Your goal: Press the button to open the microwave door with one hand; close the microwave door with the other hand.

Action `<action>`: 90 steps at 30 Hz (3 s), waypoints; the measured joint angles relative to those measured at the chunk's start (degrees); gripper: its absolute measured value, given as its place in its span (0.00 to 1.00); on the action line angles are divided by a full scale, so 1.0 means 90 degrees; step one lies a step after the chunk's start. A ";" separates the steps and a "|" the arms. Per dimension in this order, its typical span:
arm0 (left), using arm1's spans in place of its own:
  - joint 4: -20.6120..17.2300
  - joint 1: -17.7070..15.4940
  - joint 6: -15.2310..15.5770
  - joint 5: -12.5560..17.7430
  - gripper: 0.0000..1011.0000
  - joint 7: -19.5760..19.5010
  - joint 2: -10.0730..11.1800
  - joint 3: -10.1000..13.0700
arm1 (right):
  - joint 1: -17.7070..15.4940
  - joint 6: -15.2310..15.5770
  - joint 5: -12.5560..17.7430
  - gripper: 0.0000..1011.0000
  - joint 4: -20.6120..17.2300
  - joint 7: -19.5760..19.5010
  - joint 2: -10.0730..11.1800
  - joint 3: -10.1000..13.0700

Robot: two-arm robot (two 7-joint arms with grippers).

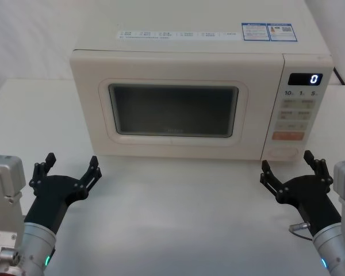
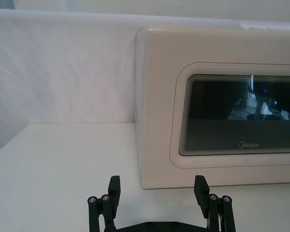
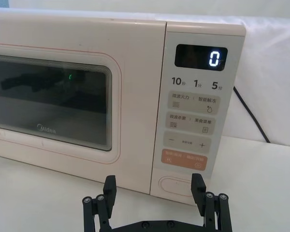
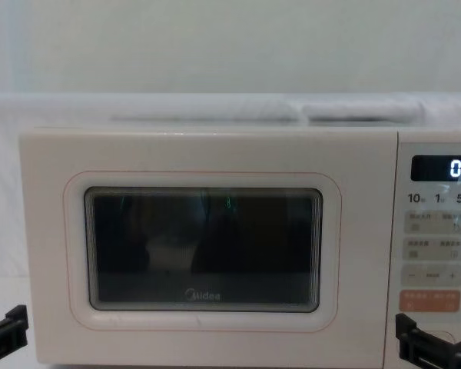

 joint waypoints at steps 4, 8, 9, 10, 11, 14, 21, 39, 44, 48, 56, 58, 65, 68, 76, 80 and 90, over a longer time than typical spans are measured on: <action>0.0000 0.0000 0.0000 0.0000 0.99 0.0000 0.0000 0.0000 | 0.0000 0.0000 0.0000 0.99 0.0000 0.0000 0.0000 0.0000; 0.0000 0.0000 0.0000 0.0000 0.99 0.0000 0.0000 0.0000 | 0.0000 0.0000 0.0000 0.99 0.0000 0.0000 0.0000 0.0000; 0.0000 0.0000 0.0000 0.0000 0.99 0.0000 0.0000 0.0000 | 0.0000 0.0000 0.0000 0.99 0.0000 0.0000 0.0000 0.0000; 0.0000 0.0000 0.0000 0.0000 0.99 0.0000 0.0000 0.0000 | 0.0000 0.0000 0.0000 0.99 0.0000 0.0000 0.0000 0.0000; 0.0000 0.0000 0.0000 0.0000 0.99 0.0000 0.0000 0.0000 | 0.0000 0.0000 0.0000 0.99 0.0000 0.0000 0.0000 0.0000; 0.0000 0.0000 0.0000 0.0000 0.99 0.0000 0.0000 0.0000 | 0.0000 0.0000 0.0000 0.99 0.0000 0.0000 0.0000 0.0000; 0.0000 0.0000 0.0000 0.0000 0.99 0.0000 0.0000 0.0000 | 0.0000 0.0000 0.0000 0.94 0.0000 0.0000 0.0000 0.0000; 0.0000 0.0000 0.0000 0.0000 0.99 0.0000 0.0000 0.0000 | 0.0000 0.0000 0.0000 0.41 0.0000 0.0000 0.0000 0.0000; 0.0000 0.0000 0.0000 0.0000 0.99 0.0000 0.0000 0.0000 | 0.0000 0.0000 0.0000 0.27 0.0000 0.0000 0.0000 0.0000; 0.0000 0.0000 0.0000 0.0000 0.99 0.0000 0.0000 0.0000 | 0.0000 0.0000 0.0000 0.16 0.0000 0.0000 0.0000 0.0000; 0.0000 0.0000 0.0000 0.0000 0.99 0.0000 0.0000 0.0000 | 0.0000 0.0000 0.0000 0.00 0.0000 0.0000 0.0000 0.0000; 0.0000 0.0000 0.0000 0.0000 0.99 0.0000 0.0000 0.0000 | 0.0000 0.0000 0.0000 0.00 0.0000 0.0000 0.0000 0.0000; 0.0000 0.0000 0.0000 0.0000 0.99 0.0000 0.0000 0.0000 | 0.0000 0.0000 0.0000 0.00 0.0000 0.0000 0.0000 0.0000; 0.0000 0.0000 0.0000 0.0000 0.99 0.0000 0.0000 0.0000 | 0.0000 0.0000 0.0000 0.00 0.0000 0.0001 0.0000 0.0000; 0.0000 0.0000 0.0000 0.0000 0.99 0.0000 0.0000 0.0000 | 0.0000 0.0000 0.0000 0.00 0.0000 0.0000 0.0000 0.0000; 0.0000 0.0000 0.0000 0.0000 0.99 0.0000 0.0000 0.0000 | 0.0000 0.0000 0.0000 0.00 0.0000 0.0000 0.0000 0.0000; 0.0000 0.0000 0.0000 0.0000 0.99 0.0000 0.0000 0.0000 | 0.0006 0.0000 -0.0016 0.00 0.0015 0.0015 -0.0018 0.0013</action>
